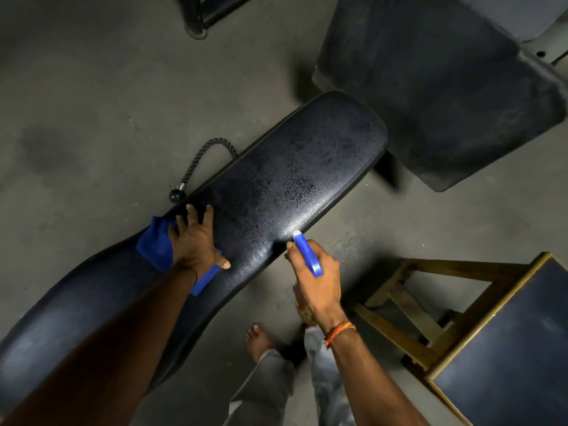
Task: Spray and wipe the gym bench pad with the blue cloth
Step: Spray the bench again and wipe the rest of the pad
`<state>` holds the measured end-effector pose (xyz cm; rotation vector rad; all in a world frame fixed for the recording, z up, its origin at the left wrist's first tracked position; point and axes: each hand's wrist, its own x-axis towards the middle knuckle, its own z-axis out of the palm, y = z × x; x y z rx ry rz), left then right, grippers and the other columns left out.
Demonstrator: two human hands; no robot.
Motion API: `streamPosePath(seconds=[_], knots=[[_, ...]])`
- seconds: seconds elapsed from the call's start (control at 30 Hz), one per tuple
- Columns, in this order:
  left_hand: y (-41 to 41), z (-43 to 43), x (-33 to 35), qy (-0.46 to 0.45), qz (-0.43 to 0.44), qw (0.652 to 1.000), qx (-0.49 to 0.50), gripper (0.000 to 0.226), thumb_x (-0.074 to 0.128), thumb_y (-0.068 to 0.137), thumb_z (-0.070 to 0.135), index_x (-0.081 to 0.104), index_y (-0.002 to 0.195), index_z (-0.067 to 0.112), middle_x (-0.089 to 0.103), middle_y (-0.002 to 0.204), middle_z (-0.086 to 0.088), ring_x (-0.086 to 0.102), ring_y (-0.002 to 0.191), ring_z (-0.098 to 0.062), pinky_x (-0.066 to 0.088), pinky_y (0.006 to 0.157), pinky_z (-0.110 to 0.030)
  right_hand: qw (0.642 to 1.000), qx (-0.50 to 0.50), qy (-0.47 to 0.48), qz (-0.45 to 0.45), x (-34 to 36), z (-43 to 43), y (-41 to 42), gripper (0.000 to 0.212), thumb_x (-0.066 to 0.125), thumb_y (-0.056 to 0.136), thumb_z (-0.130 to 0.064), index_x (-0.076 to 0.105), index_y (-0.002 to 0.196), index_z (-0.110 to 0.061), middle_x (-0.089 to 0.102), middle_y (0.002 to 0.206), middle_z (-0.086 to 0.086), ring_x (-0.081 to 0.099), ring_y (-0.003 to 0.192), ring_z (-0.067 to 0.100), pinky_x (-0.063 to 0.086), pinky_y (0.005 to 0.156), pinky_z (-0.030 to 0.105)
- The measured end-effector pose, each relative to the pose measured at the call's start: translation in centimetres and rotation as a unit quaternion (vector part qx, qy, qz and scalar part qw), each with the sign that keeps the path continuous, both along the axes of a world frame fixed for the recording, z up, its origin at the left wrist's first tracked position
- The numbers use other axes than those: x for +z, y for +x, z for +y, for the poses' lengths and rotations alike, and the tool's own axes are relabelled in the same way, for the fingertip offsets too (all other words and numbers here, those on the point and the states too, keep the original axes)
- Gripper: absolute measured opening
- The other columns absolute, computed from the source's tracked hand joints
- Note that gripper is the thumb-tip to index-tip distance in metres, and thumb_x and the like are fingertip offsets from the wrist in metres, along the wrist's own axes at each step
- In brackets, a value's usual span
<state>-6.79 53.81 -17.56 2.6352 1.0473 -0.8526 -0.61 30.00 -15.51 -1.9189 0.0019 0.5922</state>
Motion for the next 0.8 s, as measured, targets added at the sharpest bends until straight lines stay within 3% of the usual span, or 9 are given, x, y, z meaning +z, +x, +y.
streamPosePath(seconds=[0.07, 0.17, 0.3, 0.37, 0.43, 0.5, 0.57, 0.67, 0.8], knots=[[-1.3, -0.3, -0.2, -0.022, -0.063, 0.998, 0.000, 0.131, 0.093, 0.059, 0.049, 0.016, 0.162, 0.025, 0.007, 0.169, -0.018, 0.012, 0.155, -0.043, 0.016, 0.123, -0.061, 1.000, 0.009, 0.022, 0.002, 0.9, 0.8, -0.6, 0.034, 0.073, 0.096, -0.041, 0.055, 0.074, -0.022, 0.048, 0.058, -0.002, 0.049, 0.053, 0.028, 0.047, 0.056, 0.041], [-5.0, -2.8, -0.4, -0.034, -0.136, 0.986, -0.089, 0.108, 0.084, 0.073, 0.046, 0.025, 0.160, 0.025, 0.012, 0.171, -0.004, 0.009, 0.158, -0.030, 0.018, 0.125, -0.057, 0.997, 0.026, 0.067, -0.008, 2.8, 2.3, -1.4, 0.036, 0.073, 0.097, -0.038, 0.057, 0.078, -0.012, 0.051, 0.064, 0.015, 0.049, 0.057, 0.027, 0.046, 0.060, 0.043], [-8.6, -8.2, -0.5, -0.179, -0.174, 0.965, -0.087, 0.127, 0.080, 0.062, 0.065, 0.011, 0.162, 0.026, 0.003, 0.167, 0.015, -0.004, 0.157, -0.013, 0.003, 0.128, -0.039, 0.992, 0.045, 0.116, -0.034, 5.2, 4.8, -2.3, 0.036, 0.074, 0.097, -0.030, 0.057, 0.078, -0.006, 0.055, 0.073, 0.021, 0.047, 0.066, 0.015, 0.044, 0.064, 0.040], [-8.5, -10.3, -0.1, -0.208, -0.258, 0.944, -0.014, 0.118, 0.079, 0.063, 0.067, 0.022, 0.159, 0.027, 0.019, 0.165, 0.014, 0.014, 0.156, -0.010, 0.015, 0.127, -0.029, 0.990, 0.051, 0.129, -0.028, 6.0, 6.4, -3.3, 0.035, 0.075, 0.096, -0.032, 0.059, 0.078, -0.006, 0.059, 0.072, 0.018, 0.050, 0.068, 0.013, 0.046, 0.065, 0.040], [-7.7, -11.8, 0.9, -0.169, -0.340, 0.923, 0.060, 0.073, 0.069, 0.081, 0.057, 0.041, 0.144, 0.033, 0.042, 0.146, 0.018, 0.041, 0.136, 0.004, 0.034, 0.115, -0.019, 0.988, 0.061, 0.141, -0.018, 6.7, 7.8, -4.3, 0.030, 0.078, 0.095, -0.029, 0.062, 0.079, -0.010, 0.060, 0.070, 0.005, 0.052, 0.069, 0.008, 0.047, 0.067, 0.035], [-7.7, -12.2, 2.1, -0.141, -0.368, 0.909, 0.136, 0.049, 0.061, 0.088, 0.049, 0.051, 0.133, 0.032, 0.054, 0.131, 0.018, 0.049, 0.120, 0.008, 0.042, 0.104, -0.016, 0.984, 0.087, 0.155, -0.012, 7.2, 8.9, -5.0, 0.021, 0.081, 0.092, -0.029, 0.068, 0.087, -0.013, 0.067, 0.076, -0.004, 0.060, 0.074, 0.006, 0.051, 0.075, 0.030], [-8.2, -12.2, 2.6, -0.139, -0.356, 0.910, 0.159, 0.059, 0.054, 0.082, 0.060, 0.052, 0.133, 0.031, 0.058, 0.130, 0.013, 0.057, 0.119, -0.002, 0.046, 0.101, -0.020, 0.981, 0.120, 0.151, -0.024, 7.6, 9.4, -5.4, 0.027, 0.083, 0.085, -0.038, 0.070, 0.100, -0.020, 0.074, 0.091, -0.010, 0.068, 0.086, 0.005, 0.054, 0.086, 0.027], [-10.0, -10.9, 3.1, -0.179, -0.342, 0.887, 0.254, 0.084, 0.068, 0.056, 0.065, 0.051, 0.129, 0.028, 0.063, 0.123, 0.008, 0.062, 0.112, -0.012, 0.054, 0.092, -0.031, 0.968, 0.177, 0.169, -0.053, 7.9, 8.8, -5.5, 0.041, 0.080, 0.086, -0.036, 0.066, 0.119, -0.017, 0.074, 0.112, -0.006, 0.070, 0.106, 0.005, 0.052, 0.098, 0.022], [-12.8, -8.1, 3.7, -0.166, -0.382, 0.853, 0.315, 0.081, 0.082, 0.047, 0.062, 0.056, 0.115, 0.025, 0.068, 0.107, 0.006, 0.068, 0.099, -0.015, 0.058, 0.085, -0.039, 0.955, 0.192, 0.222, -0.045, 7.4, 7.0, -5.5, 0.034, 0.060, 0.101, -0.031, 0.064, 0.128, -0.010, 0.071, 0.128, 0.005, 0.065, 0.125, 0.020, 0.048, 0.106, 0.027]])
